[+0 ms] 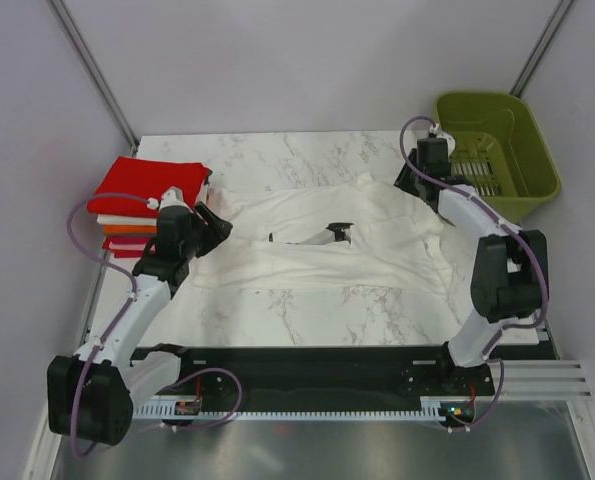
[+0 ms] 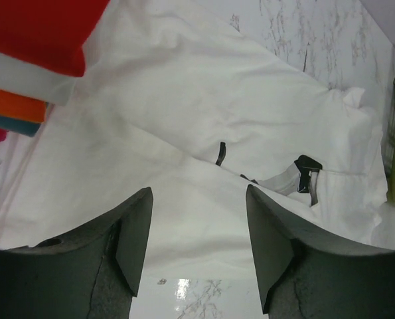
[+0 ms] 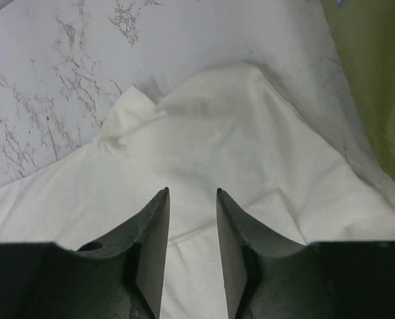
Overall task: Fold and stack the t-shirts
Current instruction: Fold the tshirt
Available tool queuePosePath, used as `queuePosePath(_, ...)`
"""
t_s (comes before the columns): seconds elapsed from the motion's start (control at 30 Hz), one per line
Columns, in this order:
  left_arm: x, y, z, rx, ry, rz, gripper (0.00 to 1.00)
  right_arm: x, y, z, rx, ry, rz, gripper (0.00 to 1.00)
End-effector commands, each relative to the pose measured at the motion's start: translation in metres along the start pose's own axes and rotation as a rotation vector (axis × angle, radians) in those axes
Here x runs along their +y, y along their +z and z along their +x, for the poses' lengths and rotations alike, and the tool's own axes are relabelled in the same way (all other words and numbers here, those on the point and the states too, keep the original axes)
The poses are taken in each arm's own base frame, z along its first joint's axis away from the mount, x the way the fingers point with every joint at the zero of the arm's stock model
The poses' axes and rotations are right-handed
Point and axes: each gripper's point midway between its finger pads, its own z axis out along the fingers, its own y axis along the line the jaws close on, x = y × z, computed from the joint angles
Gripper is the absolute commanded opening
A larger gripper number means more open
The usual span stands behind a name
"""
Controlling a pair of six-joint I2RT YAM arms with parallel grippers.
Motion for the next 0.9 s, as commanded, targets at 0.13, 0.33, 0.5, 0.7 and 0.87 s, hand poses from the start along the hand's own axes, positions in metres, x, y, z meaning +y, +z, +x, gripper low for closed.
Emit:
queuePosePath(0.13, -0.044, 0.02, -0.033, -0.057, 0.096, 0.139, 0.69, 0.032, 0.072, -0.028, 0.024, -0.097, -0.043, 0.47)
queuePosePath(0.33, -0.055, 0.03, -0.052, -0.088, 0.124, 0.134, 0.69, 0.03, 0.124, -0.036, 0.026, -0.144, 0.055, 0.56)
queuePosePath(0.5, -0.065, 0.042, -0.059, -0.083, 0.13, 0.143, 0.69, 0.021, 0.154, -0.035, 0.054, -0.227, 0.114, 0.56)
queuePosePath(0.7, -0.065, 0.056, -0.061, -0.071, 0.151, 0.124, 0.68, 0.004, 0.158, -0.01, 0.122, -0.312, 0.138, 0.55)
queuePosePath(0.87, -0.058, 0.064, -0.056, -0.054, 0.155, 0.097, 0.68, 0.007, 0.161, -0.008, 0.137, -0.343, 0.117, 0.55)
